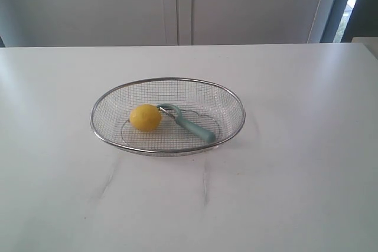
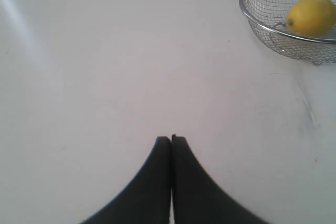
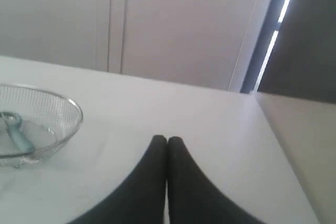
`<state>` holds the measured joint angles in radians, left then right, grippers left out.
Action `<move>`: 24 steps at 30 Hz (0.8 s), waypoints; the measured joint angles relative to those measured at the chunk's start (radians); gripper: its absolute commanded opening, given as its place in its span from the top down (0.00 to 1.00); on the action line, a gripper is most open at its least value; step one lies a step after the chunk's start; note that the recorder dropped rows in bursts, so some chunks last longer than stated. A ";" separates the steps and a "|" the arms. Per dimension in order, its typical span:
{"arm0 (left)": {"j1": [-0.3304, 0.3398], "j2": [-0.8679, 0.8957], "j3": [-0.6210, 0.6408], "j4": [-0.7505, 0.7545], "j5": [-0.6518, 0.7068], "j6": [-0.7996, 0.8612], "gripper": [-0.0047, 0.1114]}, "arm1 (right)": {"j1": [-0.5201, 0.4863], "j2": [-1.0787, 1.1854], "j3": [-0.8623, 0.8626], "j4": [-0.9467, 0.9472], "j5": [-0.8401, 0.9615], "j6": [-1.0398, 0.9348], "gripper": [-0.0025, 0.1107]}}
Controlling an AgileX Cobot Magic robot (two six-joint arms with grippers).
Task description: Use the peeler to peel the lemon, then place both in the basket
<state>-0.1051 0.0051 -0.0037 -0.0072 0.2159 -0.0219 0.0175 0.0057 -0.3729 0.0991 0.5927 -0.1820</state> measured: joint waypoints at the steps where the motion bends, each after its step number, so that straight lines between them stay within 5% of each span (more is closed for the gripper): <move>1: 0.000 0.000 0.000 0.000 0.000 0.000 0.96 | 0.000 0.000 0.032 0.000 -0.027 0.000 0.98; 11: 0.000 0.000 0.000 0.000 0.000 0.000 0.96 | 0.000 0.000 0.347 0.000 -0.184 0.000 0.98; 24: 0.000 0.000 0.000 0.000 0.000 0.000 0.96 | -0.012 0.000 0.368 0.000 -0.265 0.000 0.98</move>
<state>-0.1051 0.0051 -0.0037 -0.0072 0.2159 -0.0219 0.0055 0.0057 -0.0049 0.0991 0.3273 -0.1820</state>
